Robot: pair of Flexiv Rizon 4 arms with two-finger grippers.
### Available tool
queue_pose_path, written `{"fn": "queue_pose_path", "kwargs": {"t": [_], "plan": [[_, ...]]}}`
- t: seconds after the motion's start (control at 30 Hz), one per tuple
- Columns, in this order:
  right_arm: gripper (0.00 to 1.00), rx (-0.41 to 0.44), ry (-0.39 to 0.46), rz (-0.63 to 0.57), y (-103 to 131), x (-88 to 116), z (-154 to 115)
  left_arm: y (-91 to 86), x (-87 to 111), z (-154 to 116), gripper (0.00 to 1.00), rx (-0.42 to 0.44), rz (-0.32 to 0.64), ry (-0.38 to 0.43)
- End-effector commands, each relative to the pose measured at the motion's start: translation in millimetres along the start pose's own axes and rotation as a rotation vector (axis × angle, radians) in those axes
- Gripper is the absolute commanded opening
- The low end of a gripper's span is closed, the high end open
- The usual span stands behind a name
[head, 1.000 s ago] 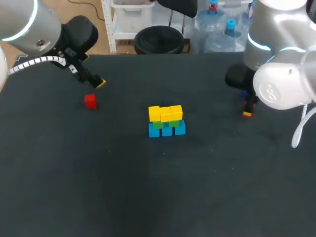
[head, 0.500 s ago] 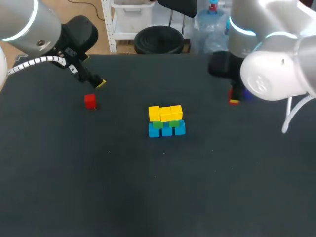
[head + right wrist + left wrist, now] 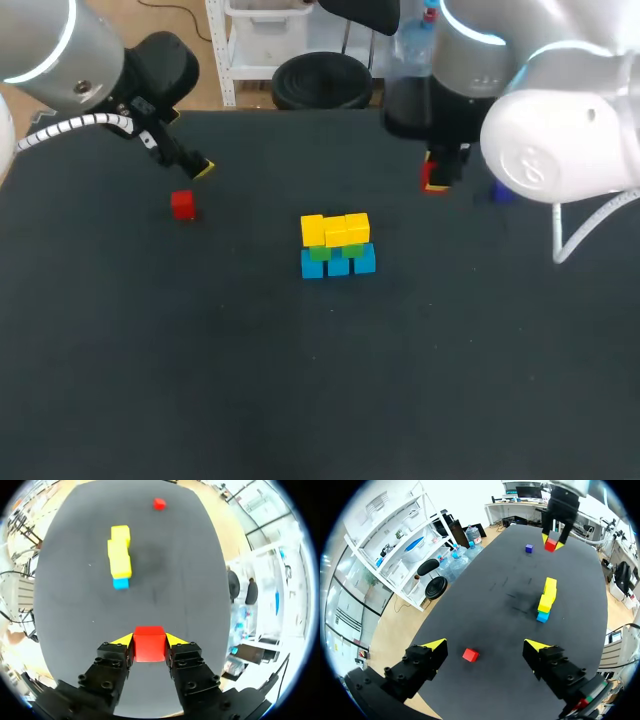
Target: Place the blue cubes, place green cubes on the blue cubes, place the yellow cubes on the green cubes, then place the red cubes on the yellow cubes, and place purple cube on the red cubes.
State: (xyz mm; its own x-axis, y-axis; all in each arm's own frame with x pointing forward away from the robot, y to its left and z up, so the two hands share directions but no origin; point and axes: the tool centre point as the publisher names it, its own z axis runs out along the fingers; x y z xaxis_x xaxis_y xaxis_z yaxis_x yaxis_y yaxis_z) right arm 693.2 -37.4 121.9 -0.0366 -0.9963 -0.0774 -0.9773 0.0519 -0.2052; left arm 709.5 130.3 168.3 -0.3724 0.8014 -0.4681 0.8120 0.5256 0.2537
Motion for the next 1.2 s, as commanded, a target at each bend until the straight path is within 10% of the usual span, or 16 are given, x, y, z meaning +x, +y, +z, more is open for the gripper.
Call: {"fn": "queue_pose_path", "kwargs": {"t": [0.03,0.4,1.2], "plan": [[0.0,-0.001,-0.008,-0.034,10.6,-12.2,-12.7,1.7,-0.1,1.1,1.0,0.004,0.002,-0.001],[0.0,-0.007,-0.03,-0.192,21.4,-66.9,-14.1,1.7,-0.1,1.1,1.0,0.004,0.002,-0.001],[0.0,-0.154,-0.067,-0.151,31.2,-83.4,2.2,1.7,-0.1,1.1,1.0,0.004,0.002,-0.001]]}}
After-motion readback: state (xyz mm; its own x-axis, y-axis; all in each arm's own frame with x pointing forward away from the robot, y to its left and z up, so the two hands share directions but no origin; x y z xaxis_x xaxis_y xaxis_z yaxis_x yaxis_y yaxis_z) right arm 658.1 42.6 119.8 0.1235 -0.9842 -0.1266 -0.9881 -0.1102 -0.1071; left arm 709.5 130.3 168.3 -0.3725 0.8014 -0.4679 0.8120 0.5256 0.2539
